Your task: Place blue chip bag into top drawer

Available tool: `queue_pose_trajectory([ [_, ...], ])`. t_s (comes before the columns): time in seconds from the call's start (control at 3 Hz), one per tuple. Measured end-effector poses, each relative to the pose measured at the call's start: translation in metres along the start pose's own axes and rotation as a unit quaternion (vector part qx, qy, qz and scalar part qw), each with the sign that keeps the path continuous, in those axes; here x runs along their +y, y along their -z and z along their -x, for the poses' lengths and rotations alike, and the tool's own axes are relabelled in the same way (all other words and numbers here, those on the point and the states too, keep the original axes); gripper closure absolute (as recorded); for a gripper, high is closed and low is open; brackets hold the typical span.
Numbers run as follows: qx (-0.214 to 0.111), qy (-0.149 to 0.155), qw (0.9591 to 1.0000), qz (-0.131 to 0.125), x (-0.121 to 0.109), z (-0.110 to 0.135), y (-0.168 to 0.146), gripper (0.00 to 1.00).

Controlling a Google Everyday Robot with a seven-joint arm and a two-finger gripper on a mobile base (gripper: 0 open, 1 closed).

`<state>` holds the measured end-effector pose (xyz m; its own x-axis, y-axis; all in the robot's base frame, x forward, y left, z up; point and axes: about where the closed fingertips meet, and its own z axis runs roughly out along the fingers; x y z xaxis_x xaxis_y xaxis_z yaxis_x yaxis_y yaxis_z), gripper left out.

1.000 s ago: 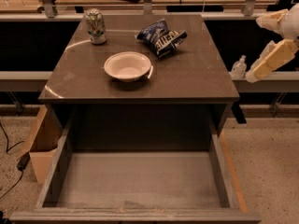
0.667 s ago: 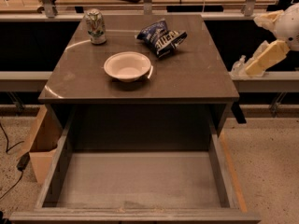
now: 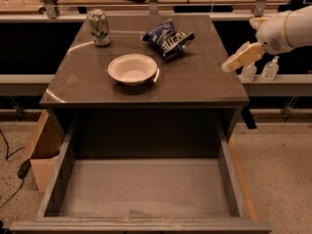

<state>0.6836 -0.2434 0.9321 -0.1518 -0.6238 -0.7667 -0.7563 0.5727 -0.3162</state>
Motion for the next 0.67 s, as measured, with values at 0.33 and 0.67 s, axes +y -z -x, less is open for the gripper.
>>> queue_pose_trajectory([
  [0.33, -0.039, -0.054, 0.9978, -0.010, -0.0205, 0.0104, -0.0549, 0.00],
  [0.67, -0.043, -0.061, 0.9972, -0.012, -0.0228, 0.0107, -0.0617, 0.00],
])
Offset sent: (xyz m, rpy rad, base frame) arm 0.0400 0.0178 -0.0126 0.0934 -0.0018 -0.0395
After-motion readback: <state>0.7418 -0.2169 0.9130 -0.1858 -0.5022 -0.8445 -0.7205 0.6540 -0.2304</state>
